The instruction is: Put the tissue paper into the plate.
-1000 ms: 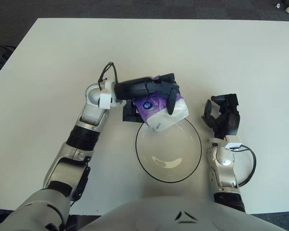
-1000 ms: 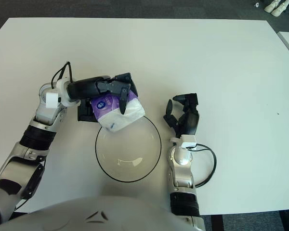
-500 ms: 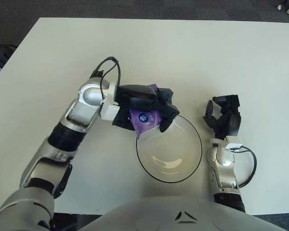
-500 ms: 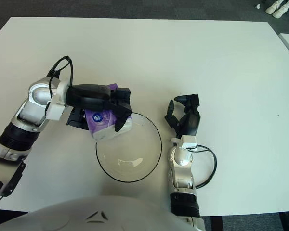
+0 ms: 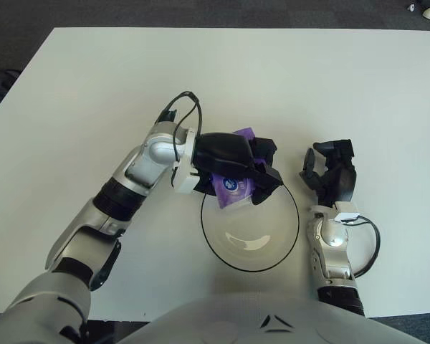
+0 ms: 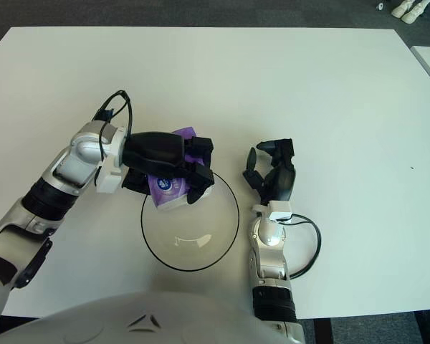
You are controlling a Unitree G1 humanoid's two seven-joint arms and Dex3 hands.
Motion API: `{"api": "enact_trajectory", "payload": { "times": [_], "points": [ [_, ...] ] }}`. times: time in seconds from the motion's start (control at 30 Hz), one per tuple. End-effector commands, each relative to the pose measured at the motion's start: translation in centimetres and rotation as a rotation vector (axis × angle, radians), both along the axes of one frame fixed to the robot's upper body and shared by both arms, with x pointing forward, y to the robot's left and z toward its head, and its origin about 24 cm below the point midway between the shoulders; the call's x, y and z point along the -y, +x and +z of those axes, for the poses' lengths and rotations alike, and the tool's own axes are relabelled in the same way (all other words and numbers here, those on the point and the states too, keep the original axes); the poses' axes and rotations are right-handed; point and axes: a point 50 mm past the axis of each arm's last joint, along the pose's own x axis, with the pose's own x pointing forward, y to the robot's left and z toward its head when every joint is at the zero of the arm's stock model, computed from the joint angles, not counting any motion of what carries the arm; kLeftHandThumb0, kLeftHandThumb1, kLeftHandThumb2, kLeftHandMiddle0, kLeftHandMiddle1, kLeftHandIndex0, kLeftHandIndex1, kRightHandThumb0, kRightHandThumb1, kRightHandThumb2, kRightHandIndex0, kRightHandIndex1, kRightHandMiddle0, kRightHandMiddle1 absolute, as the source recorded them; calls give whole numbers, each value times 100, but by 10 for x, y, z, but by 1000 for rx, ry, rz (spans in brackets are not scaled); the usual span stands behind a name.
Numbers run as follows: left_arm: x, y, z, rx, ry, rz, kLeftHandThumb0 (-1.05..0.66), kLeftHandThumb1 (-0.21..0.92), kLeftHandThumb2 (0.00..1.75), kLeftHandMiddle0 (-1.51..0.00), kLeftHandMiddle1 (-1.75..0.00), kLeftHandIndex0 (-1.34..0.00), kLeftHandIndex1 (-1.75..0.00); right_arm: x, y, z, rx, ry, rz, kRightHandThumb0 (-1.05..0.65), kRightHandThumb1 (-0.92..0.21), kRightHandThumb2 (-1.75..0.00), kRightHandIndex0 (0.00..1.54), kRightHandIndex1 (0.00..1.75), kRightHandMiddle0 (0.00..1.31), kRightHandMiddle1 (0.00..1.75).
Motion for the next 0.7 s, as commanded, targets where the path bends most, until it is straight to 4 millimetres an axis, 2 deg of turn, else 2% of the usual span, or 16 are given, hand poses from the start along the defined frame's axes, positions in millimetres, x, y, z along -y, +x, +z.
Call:
{"api": "enact_trajectory", "payload": {
  "times": [0.0,0.1,0.23,0.43,0.47,0.5,0.6,0.67],
  "points": [
    [-11,-1,-4,-65,-101,65,-1,4,157,-84,-175,-68,-153,-1,-15,-34,-170,32,-14,-38,-68,-86,60,132,34,175],
    [-14,0,-7,-153,-160,88,-1,8,152,-80,-175,-66,-152,-1,-15,-34,-169,35,-13,-39,-67,-87,60,132,34,175],
    [-14,1,-8,-239,-205,58,-1,23,137,-69,-175,-53,-157,-1,-15,-34,-173,35,-13,-39,-67,-88,61,132,34,175],
    [-14,3,-9,-319,-221,-12,-1,38,122,-58,-175,-40,-162,-1,-15,-32,-181,21,-4,-38,-70,-84,62,130,33,175],
    [-14,4,-9,-335,-221,-28,-23,41,116,-37,-164,-25,-144,-1,-15,-32,-182,20,-5,-38,-70,-84,62,130,32,175],
    [-15,4,-9,-353,-220,-44,-38,44,110,-24,-156,-16,-131,-2,-15,-31,-181,19,-7,-38,-70,-83,62,129,32,175],
    [-15,5,-8,-394,-224,-86,-56,52,100,-10,-118,-7,-95,-2,-15,-31,-176,20,-15,-38,-68,-86,63,129,33,175],
    [-15,5,-8,-430,-255,-124,-66,63,90,-4,-86,-3,-63,-2,-15,-31,-174,24,-24,-39,-66,-89,63,129,35,175]
  ]
}}
